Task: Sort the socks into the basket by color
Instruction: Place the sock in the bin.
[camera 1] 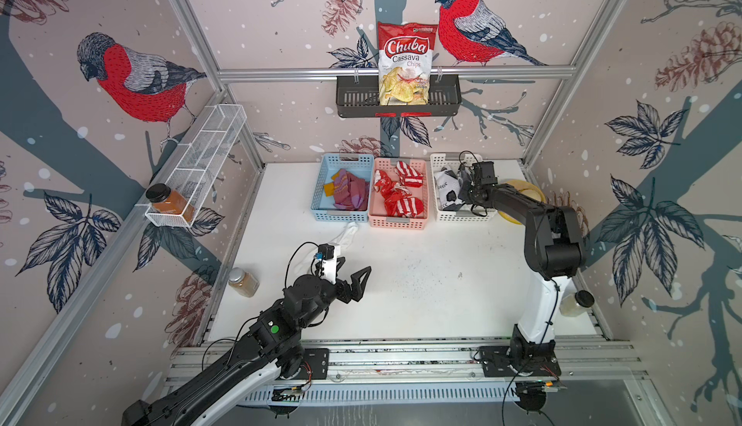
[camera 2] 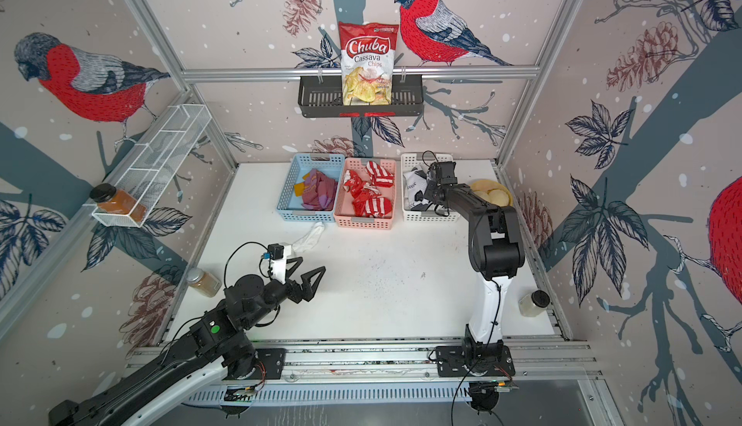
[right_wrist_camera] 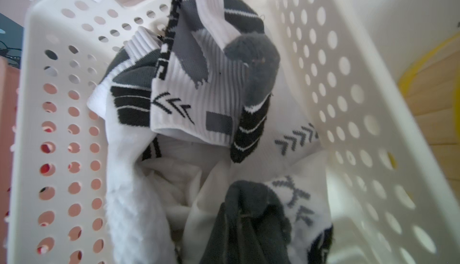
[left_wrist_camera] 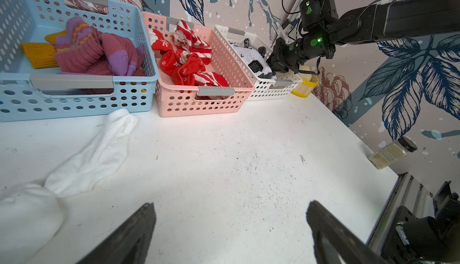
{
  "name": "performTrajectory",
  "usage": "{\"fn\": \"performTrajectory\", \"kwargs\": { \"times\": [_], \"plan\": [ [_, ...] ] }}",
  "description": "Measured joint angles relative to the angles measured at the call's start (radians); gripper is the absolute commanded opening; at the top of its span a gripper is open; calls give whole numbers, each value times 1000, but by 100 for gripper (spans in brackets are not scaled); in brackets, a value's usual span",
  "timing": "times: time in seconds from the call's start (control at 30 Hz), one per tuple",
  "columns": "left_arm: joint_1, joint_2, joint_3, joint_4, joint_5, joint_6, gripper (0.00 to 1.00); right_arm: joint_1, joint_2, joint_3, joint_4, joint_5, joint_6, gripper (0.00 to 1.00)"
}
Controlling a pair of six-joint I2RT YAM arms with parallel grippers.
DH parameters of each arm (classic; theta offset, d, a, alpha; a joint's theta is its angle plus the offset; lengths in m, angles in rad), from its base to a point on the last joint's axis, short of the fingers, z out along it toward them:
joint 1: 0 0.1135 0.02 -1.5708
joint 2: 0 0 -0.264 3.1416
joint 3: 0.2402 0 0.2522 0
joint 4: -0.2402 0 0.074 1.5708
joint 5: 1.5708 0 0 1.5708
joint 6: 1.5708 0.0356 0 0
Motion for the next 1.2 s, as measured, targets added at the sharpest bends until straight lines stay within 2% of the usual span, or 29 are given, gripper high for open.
{"fn": "performTrajectory", "kwargs": {
  "times": [0.3, 0.47, 0.63, 0.93, 1.07, 1.2],
  "plan": [
    [0, 1, 0, 0, -1, 0, 95, -3, -51, 29, -18, -34, -5, 31],
    [0, -3, 0, 0, -2, 0, 95, -2, -124, 55, -21, -43, -13, 47],
    [0, -13, 0, -2, -11, 0, 96, 6, -195, 55, -24, -42, -23, 58],
    [0, 0, 5, -2, -48, -1, 96, 39, -363, -19, -16, -39, -27, 67],
    [0, 44, 31, -7, -88, -4, 96, 76, -478, -122, 11, -37, -26, 71],
    [0, 138, 85, -39, -176, -21, 96, 122, -596, -269, 52, -31, -22, 73]
  ]
}}
